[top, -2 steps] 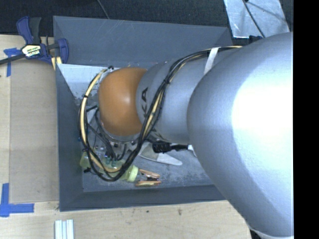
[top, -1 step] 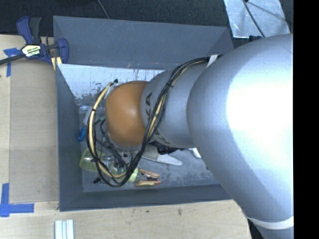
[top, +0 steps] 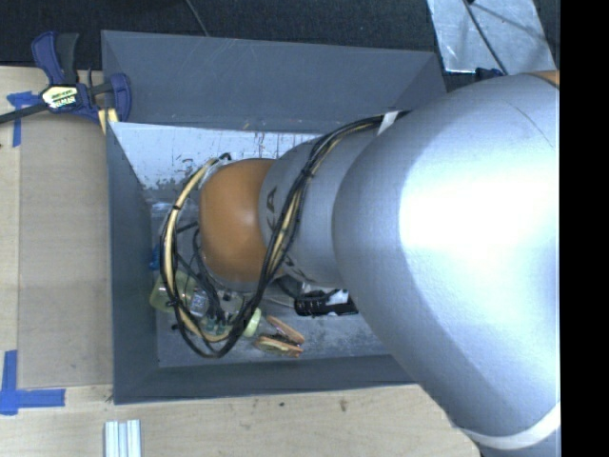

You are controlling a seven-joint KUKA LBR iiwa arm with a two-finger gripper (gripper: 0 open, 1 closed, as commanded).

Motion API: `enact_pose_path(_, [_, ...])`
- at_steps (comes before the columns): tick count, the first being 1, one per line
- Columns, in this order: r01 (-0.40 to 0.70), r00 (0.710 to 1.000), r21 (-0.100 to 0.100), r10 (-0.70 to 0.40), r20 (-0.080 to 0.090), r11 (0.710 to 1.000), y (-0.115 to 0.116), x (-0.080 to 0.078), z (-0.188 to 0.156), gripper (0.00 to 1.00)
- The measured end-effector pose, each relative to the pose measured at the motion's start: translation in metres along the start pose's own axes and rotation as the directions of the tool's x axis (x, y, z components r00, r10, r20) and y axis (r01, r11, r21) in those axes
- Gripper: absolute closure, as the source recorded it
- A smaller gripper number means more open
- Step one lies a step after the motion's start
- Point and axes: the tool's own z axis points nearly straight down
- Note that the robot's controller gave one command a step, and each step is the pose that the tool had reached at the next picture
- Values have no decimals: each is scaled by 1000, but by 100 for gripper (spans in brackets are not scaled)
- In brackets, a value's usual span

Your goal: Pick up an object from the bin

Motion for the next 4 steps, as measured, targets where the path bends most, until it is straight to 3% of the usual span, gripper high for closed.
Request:
enact_pose_path(2, [-52,999,4,52,-3,999,0,2,-6,100])
enact_pose_path(4, [-31,1000,7,31,-6,1000,-1,2,-48,100])
